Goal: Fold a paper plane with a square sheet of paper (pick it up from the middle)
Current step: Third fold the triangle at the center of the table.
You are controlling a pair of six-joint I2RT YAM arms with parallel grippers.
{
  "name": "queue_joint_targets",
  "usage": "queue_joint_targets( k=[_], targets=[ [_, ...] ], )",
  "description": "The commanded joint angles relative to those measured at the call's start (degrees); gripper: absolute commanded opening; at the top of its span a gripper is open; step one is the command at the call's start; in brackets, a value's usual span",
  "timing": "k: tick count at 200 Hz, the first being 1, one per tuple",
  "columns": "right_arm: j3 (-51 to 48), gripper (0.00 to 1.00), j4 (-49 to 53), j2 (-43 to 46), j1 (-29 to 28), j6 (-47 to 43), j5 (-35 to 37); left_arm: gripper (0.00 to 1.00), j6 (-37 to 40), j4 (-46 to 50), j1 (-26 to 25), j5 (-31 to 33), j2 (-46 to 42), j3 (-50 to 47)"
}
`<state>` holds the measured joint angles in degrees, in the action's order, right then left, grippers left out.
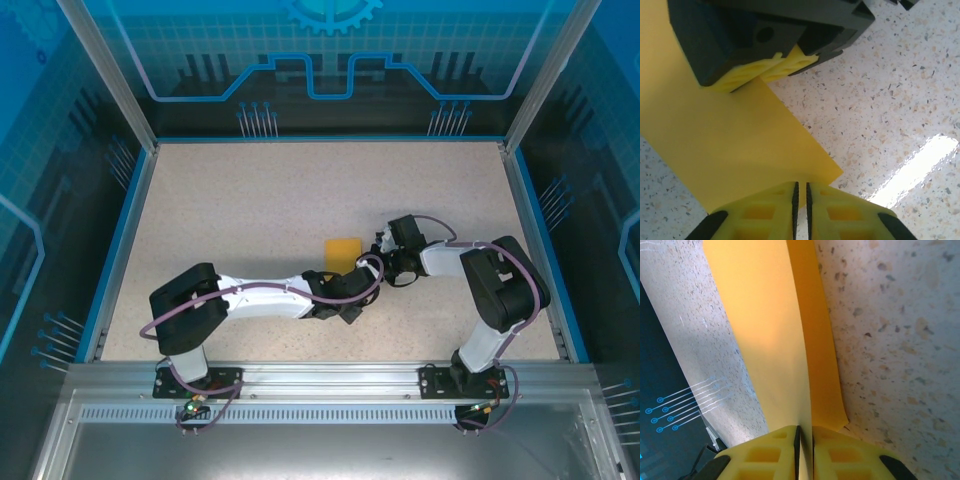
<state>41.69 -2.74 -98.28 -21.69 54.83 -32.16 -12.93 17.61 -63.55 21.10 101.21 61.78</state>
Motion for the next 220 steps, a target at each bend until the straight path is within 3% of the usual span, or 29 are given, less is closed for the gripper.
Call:
queue_joint_targets(
  k=[1,14,50,92,145,186,220],
  targets=[
    [1.11,0.16,2.93,0.16,1.00,-1.25,-0.23,0.05,0.61,-0.76,-0.43,2.12,-1.66,-0.20],
    [1.11,0.17,3.53,0.59,1.08,-1.67,-0.04,0.00,0.80,-0.82,-0.22,2.19,-2.06,-0.30],
    [1.12,0.16,3.98,1.40,1.21,-2.18,-0.19,0.00,0.99,-1.01,0.44,1.13,-3.18,-0.82],
    [1.10,0.14,1.31,0.82,1.22,-0.85,-2.30,0.47,2.98,-3.81,-0.25,-2.66,-4.78,-2.94],
    [1.25,0.14,0.98,1.01,1.21,-0.17,-2.73,0.60,3.12,-2.12,-1.28,0.61,-0.18,-0.63],
    [1.26,0.14,1.24,1.30,1.21,-0.11,-2.56,0.57,2.93,-1.96,-1.53,3.66,2.28,0.66],
    [1.11,0.14,1.74,0.94,1.21,-0.33,-2.27,0.33,1.94,-2.27,-1.56,6.87,1.55,0.46]
  ],
)
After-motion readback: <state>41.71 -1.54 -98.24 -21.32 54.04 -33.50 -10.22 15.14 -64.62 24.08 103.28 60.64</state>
